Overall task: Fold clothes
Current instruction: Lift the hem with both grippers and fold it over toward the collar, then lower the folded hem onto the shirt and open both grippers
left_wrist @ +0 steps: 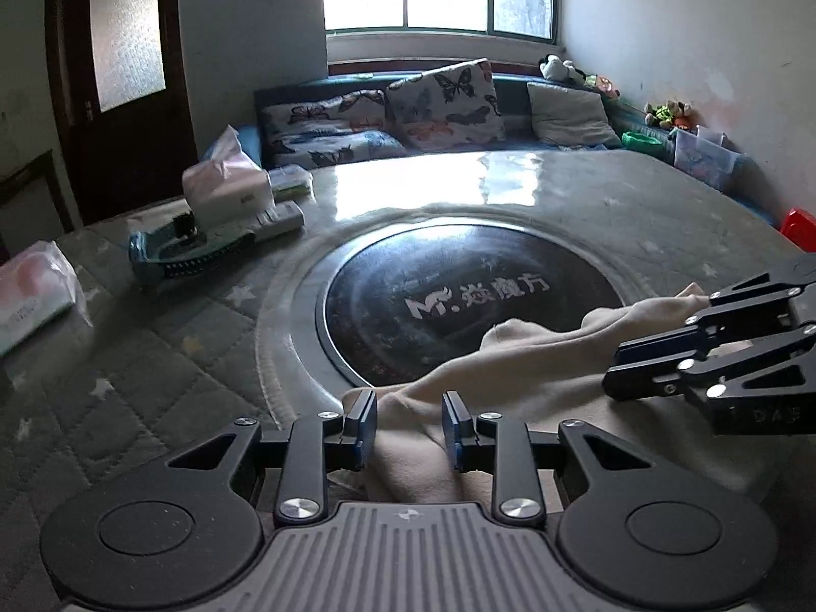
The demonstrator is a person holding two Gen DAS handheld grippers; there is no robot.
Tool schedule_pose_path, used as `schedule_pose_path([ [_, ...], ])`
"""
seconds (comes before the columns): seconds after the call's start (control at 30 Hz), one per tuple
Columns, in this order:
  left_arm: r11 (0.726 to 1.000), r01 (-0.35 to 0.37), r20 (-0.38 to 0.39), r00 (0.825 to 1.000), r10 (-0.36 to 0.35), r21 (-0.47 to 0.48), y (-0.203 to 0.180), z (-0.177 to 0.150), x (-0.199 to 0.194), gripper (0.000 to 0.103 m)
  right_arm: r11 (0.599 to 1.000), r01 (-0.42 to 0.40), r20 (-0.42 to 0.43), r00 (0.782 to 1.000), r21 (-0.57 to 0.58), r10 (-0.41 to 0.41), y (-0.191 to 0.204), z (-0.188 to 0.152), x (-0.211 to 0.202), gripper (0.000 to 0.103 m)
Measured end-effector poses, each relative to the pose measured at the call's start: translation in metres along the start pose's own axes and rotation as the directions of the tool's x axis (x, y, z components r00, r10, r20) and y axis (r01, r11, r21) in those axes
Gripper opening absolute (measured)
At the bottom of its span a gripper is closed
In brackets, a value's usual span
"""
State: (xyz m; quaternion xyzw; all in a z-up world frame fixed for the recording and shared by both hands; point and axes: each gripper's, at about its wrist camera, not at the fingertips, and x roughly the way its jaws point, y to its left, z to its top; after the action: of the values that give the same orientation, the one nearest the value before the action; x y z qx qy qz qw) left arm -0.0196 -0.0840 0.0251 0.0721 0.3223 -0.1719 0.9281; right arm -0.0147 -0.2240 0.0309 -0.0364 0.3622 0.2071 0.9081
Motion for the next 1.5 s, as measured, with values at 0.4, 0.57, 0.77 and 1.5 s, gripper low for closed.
schedule_pose_path([
  [0.4, 0.995, 0.025, 0.046, 0.998, -0.030, 0.092, -0.030, -0.033, -0.045, 0.030, 0.991, -0.098, -0.001, 0.995, -0.090, 0.098, 0.041, -0.028, -0.037, 0.015],
  [0.57, 0.995, -0.003, 0.036, 0.999, 0.000, 0.095, -0.031, -0.048, -0.048, 0.032, 0.988, -0.076, 0.008, 0.997, -0.132, 0.078, 0.056, -0.040, -0.037, 0.018],
  [0.77, 0.995, -0.004, 0.050, 0.999, -0.001, 0.095, -0.028, -0.051, -0.058, 0.032, 0.994, -0.035, 0.050, 0.998, -0.105, 0.040, 0.049, -0.045, -0.064, 0.018],
  [1.5, 0.997, -0.007, 0.022, 1.000, 0.006, 0.075, -0.027, -0.056, -0.055, 0.032, 0.985, 0.121, 0.041, 0.991, 0.124, -0.127, -0.021, -0.074, -0.095, 0.018],
])
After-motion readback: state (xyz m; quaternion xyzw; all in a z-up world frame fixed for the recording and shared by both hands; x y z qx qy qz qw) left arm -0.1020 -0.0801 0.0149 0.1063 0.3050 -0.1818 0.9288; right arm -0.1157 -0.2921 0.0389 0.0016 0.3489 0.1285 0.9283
